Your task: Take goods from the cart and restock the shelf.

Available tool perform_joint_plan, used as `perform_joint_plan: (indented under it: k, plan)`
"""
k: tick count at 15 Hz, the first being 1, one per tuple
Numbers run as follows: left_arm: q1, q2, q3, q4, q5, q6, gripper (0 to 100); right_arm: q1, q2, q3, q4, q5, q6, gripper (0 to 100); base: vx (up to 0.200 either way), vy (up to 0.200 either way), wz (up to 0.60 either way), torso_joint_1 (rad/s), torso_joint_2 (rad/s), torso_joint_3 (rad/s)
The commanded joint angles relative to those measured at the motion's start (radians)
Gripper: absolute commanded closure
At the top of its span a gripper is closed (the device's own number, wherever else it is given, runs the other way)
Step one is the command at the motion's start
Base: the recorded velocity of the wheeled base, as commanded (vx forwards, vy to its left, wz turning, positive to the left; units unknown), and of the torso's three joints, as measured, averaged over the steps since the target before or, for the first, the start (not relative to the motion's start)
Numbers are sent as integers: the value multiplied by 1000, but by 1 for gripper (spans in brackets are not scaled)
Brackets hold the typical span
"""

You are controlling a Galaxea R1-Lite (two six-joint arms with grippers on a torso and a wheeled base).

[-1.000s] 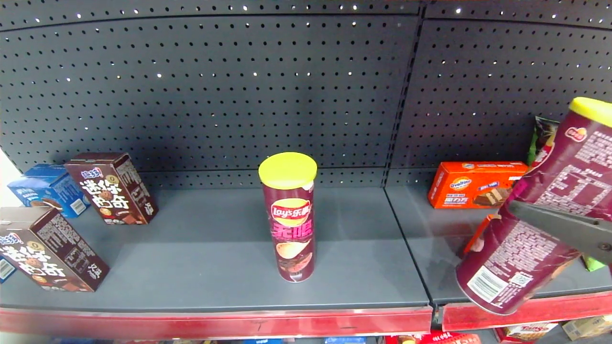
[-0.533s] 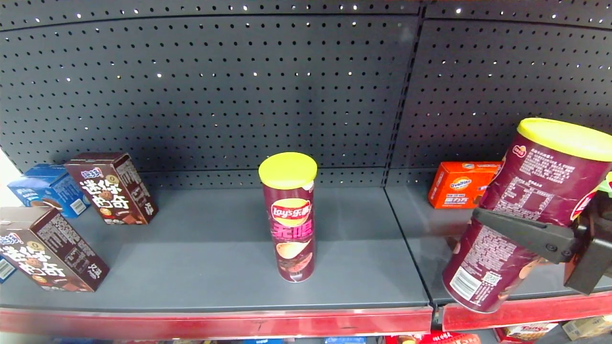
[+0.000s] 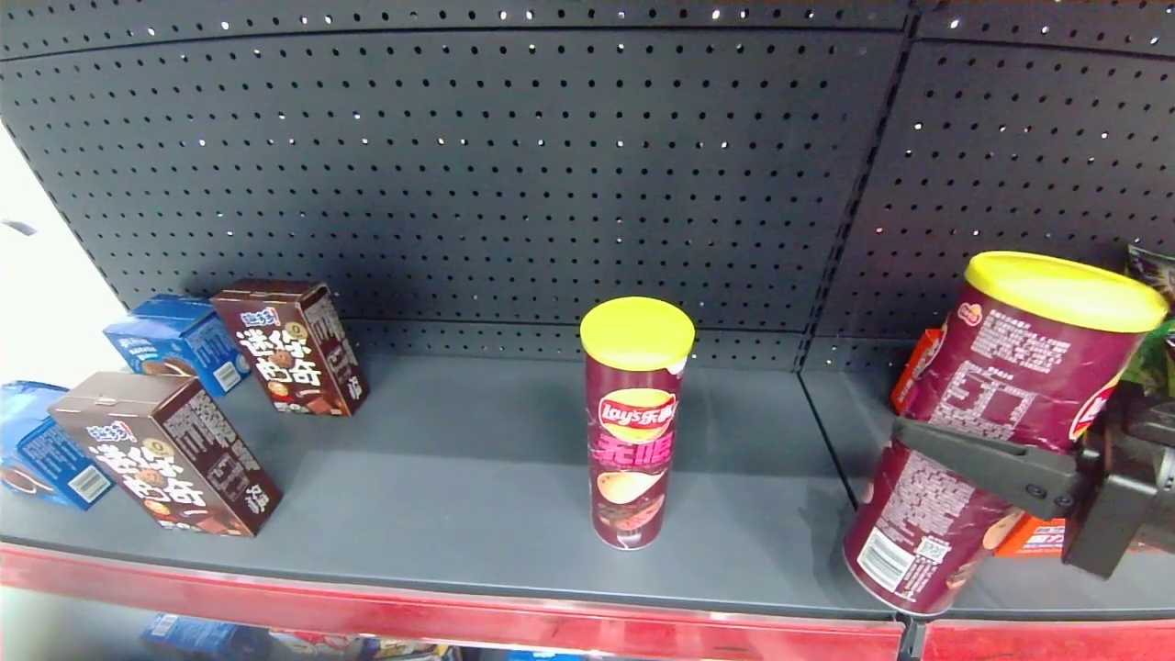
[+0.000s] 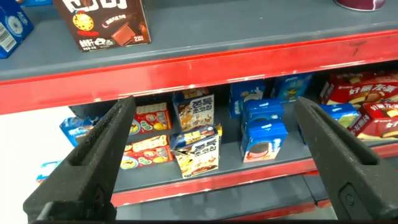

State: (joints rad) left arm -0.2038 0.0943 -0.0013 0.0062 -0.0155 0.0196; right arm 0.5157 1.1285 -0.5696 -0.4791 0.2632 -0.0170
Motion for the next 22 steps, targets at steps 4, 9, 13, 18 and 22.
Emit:
perform_joint_plan:
  k: [4, 9, 13, 18, 22]
  plan:
    - [0, 2, 0, 0, 0, 0, 0, -5, 5, 4, -3, -21, -3, 100, 0, 0, 0, 0, 0, 0]
    - [0, 2, 0, 0, 0, 0, 0, -6, 182, -13, -159, 4, -3, 100, 0, 0, 0, 0, 0, 0]
    - [0, 2, 0, 0, 0, 0, 0, -3, 318, -50, -303, -5, -4, 100, 0, 0, 0, 0, 0, 0]
    - [0, 2, 0, -2, 0, 0, 0, -11, 412, -135, -312, -9, -11, 100, 0, 0, 0, 0, 0, 0]
    - [0, 2, 0, 0, 0, 0, 0, -3, 540, -308, -303, -101, -31, 100, 0, 0, 0, 0, 0, 0]
